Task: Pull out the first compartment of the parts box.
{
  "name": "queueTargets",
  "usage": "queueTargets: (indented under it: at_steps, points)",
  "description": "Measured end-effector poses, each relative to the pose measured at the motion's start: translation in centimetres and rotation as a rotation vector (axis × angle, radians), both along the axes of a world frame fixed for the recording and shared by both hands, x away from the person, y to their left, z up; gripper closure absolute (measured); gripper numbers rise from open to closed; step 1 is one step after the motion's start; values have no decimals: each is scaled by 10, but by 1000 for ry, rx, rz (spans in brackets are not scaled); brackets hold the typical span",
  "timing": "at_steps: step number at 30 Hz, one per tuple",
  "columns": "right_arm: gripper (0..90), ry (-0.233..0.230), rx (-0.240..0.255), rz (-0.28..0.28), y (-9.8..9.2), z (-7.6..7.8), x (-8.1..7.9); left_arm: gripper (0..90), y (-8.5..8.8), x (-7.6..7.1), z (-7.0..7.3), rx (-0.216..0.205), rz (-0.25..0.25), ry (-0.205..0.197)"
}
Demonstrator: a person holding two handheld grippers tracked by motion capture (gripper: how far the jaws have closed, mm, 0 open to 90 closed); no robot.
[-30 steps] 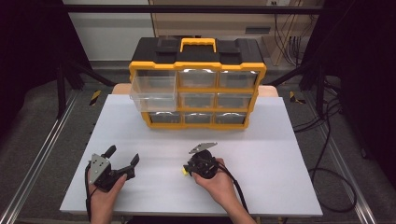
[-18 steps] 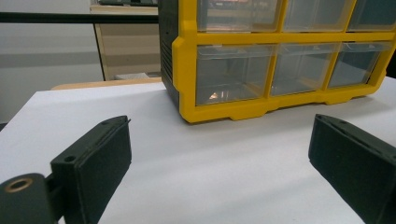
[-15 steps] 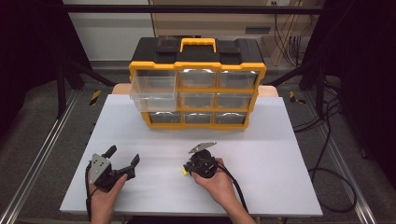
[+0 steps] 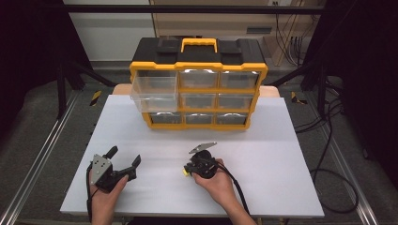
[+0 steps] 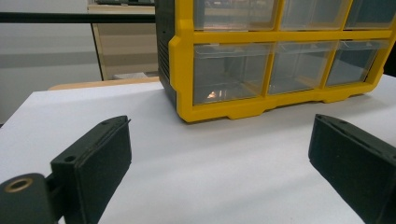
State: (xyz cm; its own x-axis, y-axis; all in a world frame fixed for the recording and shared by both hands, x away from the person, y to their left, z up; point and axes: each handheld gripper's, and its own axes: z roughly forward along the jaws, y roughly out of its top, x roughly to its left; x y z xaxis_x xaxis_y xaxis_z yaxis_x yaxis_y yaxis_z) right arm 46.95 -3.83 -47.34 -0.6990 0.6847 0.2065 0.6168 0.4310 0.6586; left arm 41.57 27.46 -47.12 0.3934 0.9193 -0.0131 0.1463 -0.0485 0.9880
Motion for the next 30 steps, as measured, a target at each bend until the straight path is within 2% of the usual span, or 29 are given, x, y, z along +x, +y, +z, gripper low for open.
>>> queueTargets:
  at_steps: [5, 8, 9, 11, 12, 13, 17, 22, 26, 30]
  points:
    - [845, 9, 15, 0, -1, -1, 0, 59, 0, 0, 0, -1, -1, -2]
    - [860, -11, 15, 7, -2, -2, 0, 59, 0, 0, 0, 0, -1, 0]
    - [862, 11, 14, -13, -1, -1, -1, 59, 0, 0, 0, 1, -3, 0]
    - [864, -6, 23, 7, -2, -1, -1, 59, 0, 0, 0, 1, -3, 1]
    - [863, 8, 14, -16, -2, 0, -2, 59, 0, 0, 0, 1, -3, 1]
    - [863, 10, 23, -10, -2, 0, -2, 59, 1, 0, 0, 1, -3, 1]
    - [864, -20, 34, -11, -5, 2, -1, 59, 0, 0, 0, -3, -2, -2]
    - [864, -13, 44, -45, -12, 9, -1, 59, 1, 0, 0, -2, -1, -1]
    - [864, -72, 75, -60, -22, 14, 0, 59, 0, 0, 0, -3, -4, 0]
    - [864, -108, 100, -91, -29, 20, 0, 59, -1, 0, 0, 2, -7, 0]
